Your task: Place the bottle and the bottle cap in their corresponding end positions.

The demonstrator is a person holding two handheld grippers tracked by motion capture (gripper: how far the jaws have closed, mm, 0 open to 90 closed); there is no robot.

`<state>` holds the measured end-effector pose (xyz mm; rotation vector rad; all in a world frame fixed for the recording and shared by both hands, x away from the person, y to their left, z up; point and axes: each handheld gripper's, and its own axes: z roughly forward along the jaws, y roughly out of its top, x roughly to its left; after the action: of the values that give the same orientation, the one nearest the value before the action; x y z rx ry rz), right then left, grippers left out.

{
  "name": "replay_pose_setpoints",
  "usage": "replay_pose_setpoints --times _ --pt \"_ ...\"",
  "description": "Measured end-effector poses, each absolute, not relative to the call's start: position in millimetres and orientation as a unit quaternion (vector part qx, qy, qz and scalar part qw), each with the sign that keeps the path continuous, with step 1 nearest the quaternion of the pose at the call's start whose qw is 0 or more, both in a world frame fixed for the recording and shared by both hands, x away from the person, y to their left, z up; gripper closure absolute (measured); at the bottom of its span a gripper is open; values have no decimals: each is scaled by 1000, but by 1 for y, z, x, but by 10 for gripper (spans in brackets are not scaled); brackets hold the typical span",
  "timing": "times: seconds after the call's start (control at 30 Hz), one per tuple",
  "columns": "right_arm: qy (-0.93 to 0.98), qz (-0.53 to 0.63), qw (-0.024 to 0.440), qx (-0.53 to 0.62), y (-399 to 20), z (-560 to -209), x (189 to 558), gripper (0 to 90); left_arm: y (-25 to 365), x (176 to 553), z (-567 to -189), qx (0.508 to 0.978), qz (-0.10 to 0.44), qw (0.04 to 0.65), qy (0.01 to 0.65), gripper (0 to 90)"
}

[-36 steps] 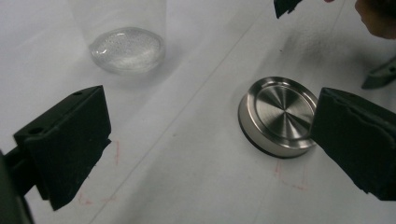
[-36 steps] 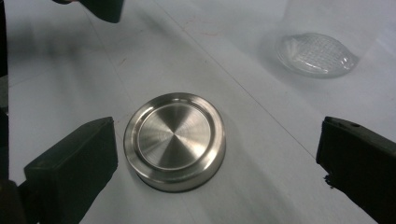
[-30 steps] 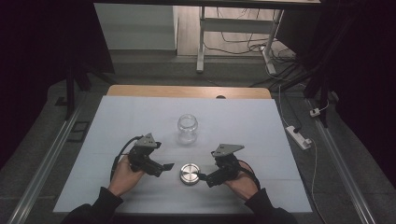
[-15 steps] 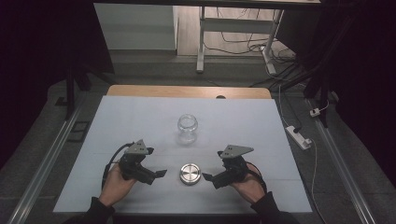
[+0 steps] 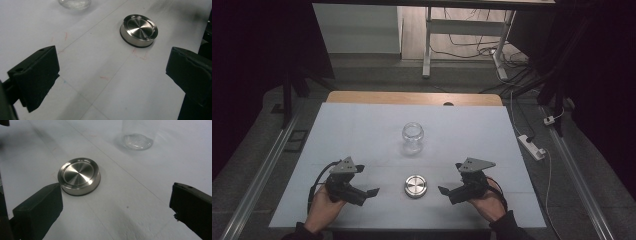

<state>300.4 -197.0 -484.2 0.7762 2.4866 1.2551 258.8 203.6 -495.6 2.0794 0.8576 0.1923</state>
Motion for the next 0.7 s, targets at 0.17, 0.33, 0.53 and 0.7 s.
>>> replay_pose_setpoints --times 0.17,0.33,0.53,0.7 --pt "851 426 133 276 -207 -484 297 0 215 251 -496 827 82 428 356 0" --pt "847 424 140 288 -219 -484 293 0 227 243 -497 819 89 431 370 0" --pt "843 420 146 304 -232 -486 288 0 243 232 -499 808 95 433 388 0" --pt "840 414 157 315 -243 -487 285 0 256 223 -501 800 99 433 403 0"
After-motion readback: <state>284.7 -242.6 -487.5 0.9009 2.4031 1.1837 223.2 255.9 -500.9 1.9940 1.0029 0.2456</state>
